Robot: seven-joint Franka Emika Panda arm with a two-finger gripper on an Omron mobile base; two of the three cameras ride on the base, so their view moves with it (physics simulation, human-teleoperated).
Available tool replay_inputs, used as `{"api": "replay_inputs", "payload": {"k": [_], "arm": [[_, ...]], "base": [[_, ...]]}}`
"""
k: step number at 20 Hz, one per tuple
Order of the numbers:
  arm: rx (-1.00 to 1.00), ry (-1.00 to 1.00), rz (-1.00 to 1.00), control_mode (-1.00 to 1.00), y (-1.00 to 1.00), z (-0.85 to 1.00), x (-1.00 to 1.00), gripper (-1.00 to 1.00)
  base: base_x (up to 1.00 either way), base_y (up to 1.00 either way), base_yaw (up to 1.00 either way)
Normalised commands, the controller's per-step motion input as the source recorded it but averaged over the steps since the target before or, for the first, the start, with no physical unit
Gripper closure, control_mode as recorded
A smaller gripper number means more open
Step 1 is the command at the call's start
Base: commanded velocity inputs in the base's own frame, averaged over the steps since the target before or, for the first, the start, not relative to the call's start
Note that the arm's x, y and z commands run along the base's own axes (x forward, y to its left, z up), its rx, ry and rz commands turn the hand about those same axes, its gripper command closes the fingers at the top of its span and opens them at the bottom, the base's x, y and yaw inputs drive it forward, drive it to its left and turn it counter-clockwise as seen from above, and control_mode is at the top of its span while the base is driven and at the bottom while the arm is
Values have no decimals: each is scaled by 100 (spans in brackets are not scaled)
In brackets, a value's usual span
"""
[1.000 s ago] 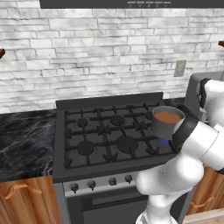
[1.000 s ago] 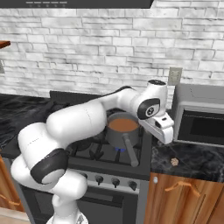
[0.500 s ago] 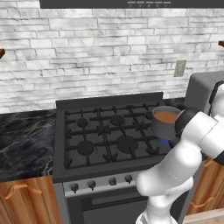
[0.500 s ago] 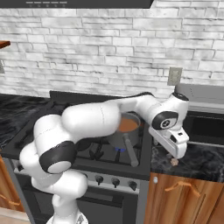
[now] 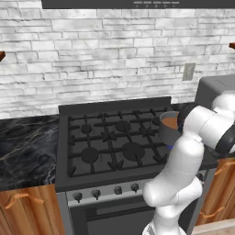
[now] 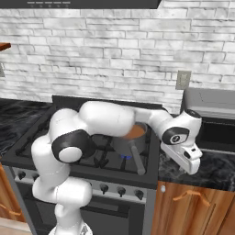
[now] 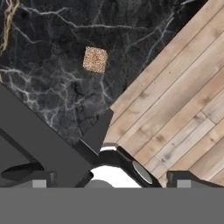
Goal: Pick up the sugar cube(s) and place them in the saucepan with hot chocolate.
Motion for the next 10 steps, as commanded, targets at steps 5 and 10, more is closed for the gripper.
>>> {"api": "replay_inputs", "payload": {"k": [5, 10], "arm": [[-2, 0, 0, -100, -14, -37, 39, -100], [0, 1, 0, -100, -41, -34, 40, -100]], "base": [[0, 0, 0], [0, 0, 0]]}}
